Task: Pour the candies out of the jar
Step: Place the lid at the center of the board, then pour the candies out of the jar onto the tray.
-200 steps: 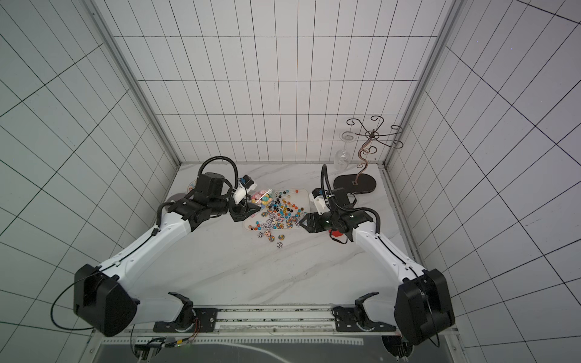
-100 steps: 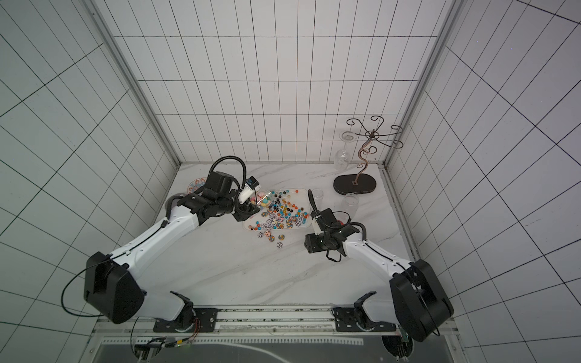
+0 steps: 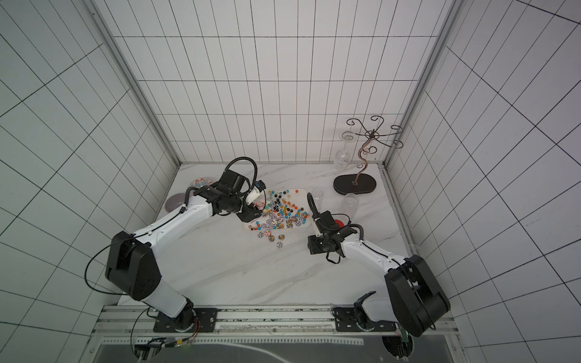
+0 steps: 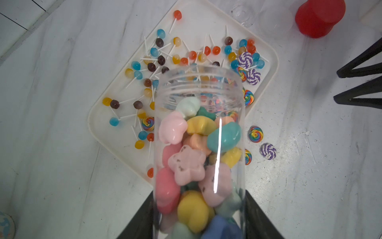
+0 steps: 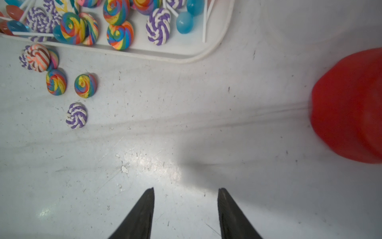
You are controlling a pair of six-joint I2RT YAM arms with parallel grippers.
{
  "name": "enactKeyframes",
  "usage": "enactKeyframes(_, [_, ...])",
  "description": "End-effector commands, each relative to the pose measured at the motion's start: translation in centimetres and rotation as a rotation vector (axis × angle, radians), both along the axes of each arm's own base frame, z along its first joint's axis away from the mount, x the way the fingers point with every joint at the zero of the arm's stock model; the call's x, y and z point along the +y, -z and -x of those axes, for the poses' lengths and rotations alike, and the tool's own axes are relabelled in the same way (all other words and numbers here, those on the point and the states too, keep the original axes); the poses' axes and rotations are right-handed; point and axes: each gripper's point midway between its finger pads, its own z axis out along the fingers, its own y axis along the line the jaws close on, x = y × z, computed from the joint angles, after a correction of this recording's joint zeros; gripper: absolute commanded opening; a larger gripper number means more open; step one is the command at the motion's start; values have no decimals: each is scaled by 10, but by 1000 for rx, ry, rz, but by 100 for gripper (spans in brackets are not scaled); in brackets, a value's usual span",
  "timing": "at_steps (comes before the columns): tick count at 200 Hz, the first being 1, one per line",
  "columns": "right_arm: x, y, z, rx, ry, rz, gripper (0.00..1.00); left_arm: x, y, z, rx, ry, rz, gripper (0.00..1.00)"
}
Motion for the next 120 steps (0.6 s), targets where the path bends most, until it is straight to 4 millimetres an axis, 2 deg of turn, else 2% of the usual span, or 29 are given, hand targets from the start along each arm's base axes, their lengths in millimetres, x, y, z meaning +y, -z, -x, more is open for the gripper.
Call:
enactKeyframes(1, [-2,0,2,-7,0,13,52,-8,-15,-6,-32,7,5,32])
enactKeyframes(32, [3,-10,-2,-28,-4,-16,54,-8,-13,-7,-33,6,-3,32])
enactKeyframes(80, [7,-41,-14,-100,15,-62,65,3,-6,-13,-17,-48,-80,32])
enactKeyframes(120, [0,-49,-22,-112,29,-81,65,12,4,-18,0,-104,-192,32])
